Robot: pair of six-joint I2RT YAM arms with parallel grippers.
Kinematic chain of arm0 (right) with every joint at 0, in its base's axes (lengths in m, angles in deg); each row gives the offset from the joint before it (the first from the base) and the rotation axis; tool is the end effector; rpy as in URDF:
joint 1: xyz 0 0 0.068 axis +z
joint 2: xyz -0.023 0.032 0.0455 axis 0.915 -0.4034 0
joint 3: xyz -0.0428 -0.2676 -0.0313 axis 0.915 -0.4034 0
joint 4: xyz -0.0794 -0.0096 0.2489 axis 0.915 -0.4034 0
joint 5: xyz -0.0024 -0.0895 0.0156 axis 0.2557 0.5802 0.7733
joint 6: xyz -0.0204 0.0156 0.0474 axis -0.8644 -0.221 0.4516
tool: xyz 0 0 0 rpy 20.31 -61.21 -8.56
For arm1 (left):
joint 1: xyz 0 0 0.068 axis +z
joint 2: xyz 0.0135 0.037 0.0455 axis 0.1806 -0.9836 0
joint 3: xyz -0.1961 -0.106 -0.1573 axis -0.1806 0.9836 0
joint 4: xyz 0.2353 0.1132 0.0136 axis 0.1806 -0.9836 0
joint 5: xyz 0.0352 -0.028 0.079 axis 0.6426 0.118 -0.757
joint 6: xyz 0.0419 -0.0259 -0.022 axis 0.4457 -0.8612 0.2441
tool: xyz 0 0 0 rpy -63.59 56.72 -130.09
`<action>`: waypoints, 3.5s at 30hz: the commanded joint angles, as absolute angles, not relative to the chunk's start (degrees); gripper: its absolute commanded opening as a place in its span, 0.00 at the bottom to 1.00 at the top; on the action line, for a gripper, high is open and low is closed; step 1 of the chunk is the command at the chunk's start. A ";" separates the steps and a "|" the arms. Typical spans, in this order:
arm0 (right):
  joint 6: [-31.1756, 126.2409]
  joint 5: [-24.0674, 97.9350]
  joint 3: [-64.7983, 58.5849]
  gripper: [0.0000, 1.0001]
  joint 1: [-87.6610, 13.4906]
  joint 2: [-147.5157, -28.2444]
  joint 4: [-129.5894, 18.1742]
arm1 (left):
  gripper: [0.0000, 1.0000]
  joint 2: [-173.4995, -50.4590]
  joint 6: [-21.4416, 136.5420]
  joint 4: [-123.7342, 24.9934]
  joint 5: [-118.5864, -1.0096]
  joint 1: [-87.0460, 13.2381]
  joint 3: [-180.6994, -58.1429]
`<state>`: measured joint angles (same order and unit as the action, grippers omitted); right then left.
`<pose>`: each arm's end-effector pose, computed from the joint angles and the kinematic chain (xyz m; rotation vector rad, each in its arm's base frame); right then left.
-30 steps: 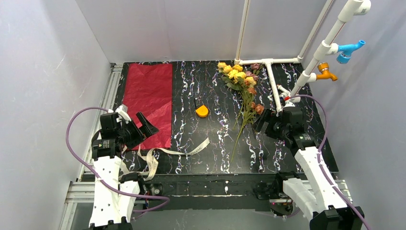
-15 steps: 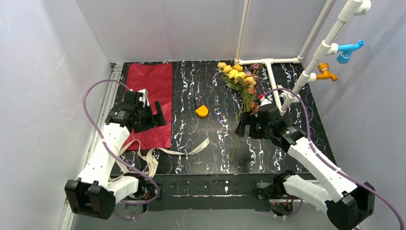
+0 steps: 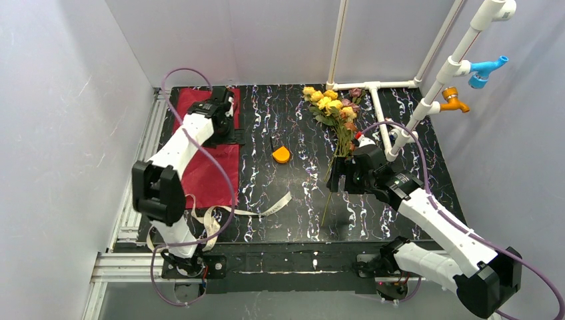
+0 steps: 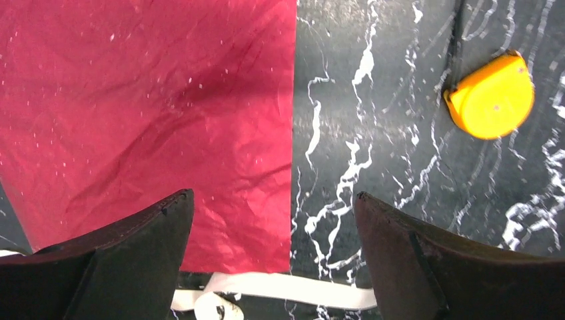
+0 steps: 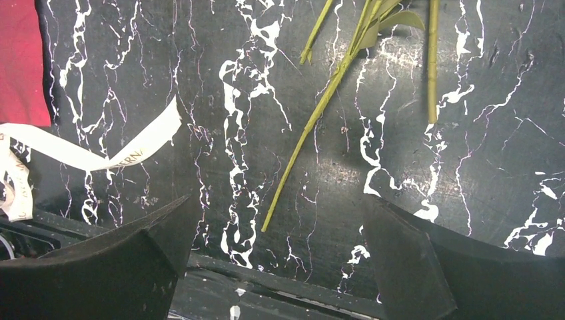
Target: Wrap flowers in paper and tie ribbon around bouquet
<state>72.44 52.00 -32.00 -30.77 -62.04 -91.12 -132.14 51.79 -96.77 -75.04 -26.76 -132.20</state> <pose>0.1644 0.1114 0.2769 -0.0125 2.3796 0.4231 0.3454 -0.0968 0.2995 -0.0692 2.5367 -0.0773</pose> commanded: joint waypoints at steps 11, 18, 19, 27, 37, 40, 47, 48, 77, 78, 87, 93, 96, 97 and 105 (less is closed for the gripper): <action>73.87 51.60 -29.96 1.00 -30.50 -60.13 -95.05 | 0.73 -158.40 53.76 -102.60 -87.25 -29.27 -155.05; 73.66 52.34 -31.70 1.00 -30.47 -57.84 -96.53 | 0.67 -165.41 54.52 -104.14 -90.84 -29.36 -161.32; 73.72 52.17 -32.12 1.00 -30.50 -57.71 -96.45 | 0.67 -166.14 54.64 -104.14 -91.57 -29.32 -161.53; 73.31 51.40 -33.35 1.00 -30.45 -58.33 -95.90 | 0.53 -170.41 55.33 -104.19 -92.24 -29.38 -163.45; 72.80 52.06 -32.70 1.00 -30.43 -58.70 -96.16 | 0.00 -171.08 55.83 -104.04 -90.27 -29.30 -163.94; 72.74 52.30 -32.39 1.00 -30.46 -58.49 -96.44 | 0.00 -169.03 55.56 -104.10 -88.63 -29.36 -163.63; 72.12 53.56 -30.19 1.00 -30.48 -58.39 -97.45 | 0.00 -160.62 54.72 -104.92 -85.06 -29.38 -162.74; 72.10 53.56 -29.87 1.00 -30.45 -58.37 -97.43 | 0.00 -159.31 54.64 -105.34 -84.58 -29.38 -162.74; 76.89 38.51 -27.56 1.00 -30.33 -71.85 -82.81 | 0.98 -155.17 49.33 -104.23 -81.70 -29.76 -160.67; 76.70 38.94 -27.86 1.00 -30.28 -71.39 -83.35 | 0.98 -157.37 49.58 -104.47 -81.99 -29.89 -161.82; 75.70 40.81 -30.39 1.00 -30.27 -68.93 -85.34 | 0.98 -169.49 51.07 -105.89 -91.92 -31.13 -168.80; 75.06 40.57 -30.62 1.00 -30.31 -69.65 -85.73 | 0.91 -171.18 49.58 -104.85 -90.67 -29.93 -165.72; 74.34 40.86 -30.34 1.00 -30.32 -69.82 -86.31 | 0.82 -170.08 48.79 -101.57 -85.99 -28.11 -161.21; 74.08 40.99 -30.29 1.00 -30.27 -69.82 -86.45 | 0.81 -169.66 48.62 -100.42 -84.90 -27.60 -159.69; 73.68 41.81 -30.31 1.00 -30.22 -69.55 -87.16 | 0.50 -168.90 48.03 -94.91 -74.67 -24.13 -152.91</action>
<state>74.76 40.91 -29.90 -30.51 -69.87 -86.68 -168.47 48.14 -95.83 -78.19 -26.09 -157.60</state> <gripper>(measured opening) 1.000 0.548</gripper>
